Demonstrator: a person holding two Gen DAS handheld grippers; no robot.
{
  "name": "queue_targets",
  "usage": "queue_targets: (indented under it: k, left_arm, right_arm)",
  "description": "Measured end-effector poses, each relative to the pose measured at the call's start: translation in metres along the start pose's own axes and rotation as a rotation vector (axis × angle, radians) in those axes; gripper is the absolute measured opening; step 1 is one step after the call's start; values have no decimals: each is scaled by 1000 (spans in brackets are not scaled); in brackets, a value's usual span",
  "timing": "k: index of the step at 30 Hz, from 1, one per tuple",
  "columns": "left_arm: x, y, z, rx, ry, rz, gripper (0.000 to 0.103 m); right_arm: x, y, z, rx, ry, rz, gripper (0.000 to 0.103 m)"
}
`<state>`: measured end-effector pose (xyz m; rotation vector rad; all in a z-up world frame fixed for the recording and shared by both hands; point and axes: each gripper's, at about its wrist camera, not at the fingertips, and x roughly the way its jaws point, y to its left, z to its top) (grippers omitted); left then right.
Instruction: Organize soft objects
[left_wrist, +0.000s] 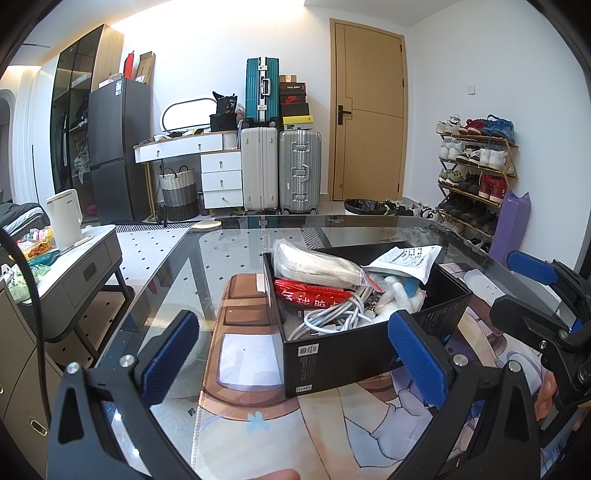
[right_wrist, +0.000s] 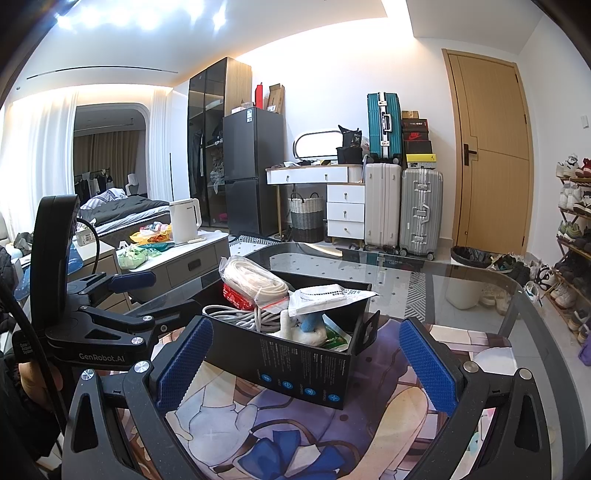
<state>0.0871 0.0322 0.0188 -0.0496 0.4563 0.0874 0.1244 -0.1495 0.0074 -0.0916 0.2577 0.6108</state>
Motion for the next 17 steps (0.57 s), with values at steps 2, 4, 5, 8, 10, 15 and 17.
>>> queue_targets:
  k: [2, 4, 5, 8, 10, 15, 17]
  left_arm:
    - [0, 0, 0, 0, 1, -1, 103]
    - [0, 0, 1, 0, -1, 0, 103]
    - [0, -1, 1, 0, -2, -1, 103]
    - [0, 0, 0, 0, -1, -1, 103]
    - [0, -1, 1, -1, -2, 0, 103]
    - [-1, -1, 1, 4, -5, -1, 103]
    - [-1, -2, 3, 6, -6, 0, 103]
  right_arm:
    - [0, 0, 0, 0, -1, 0, 102]
    - [0, 0, 0, -1, -1, 0, 102]
    - [0, 0, 0, -1, -2, 0, 102]
    - [0, 0, 0, 0, -1, 0, 102]
    - [0, 0, 0, 0, -2, 0, 102]
    - [0, -1, -1, 0, -1, 0, 102]
    - [0, -1, -1, 0, -2, 0, 102]
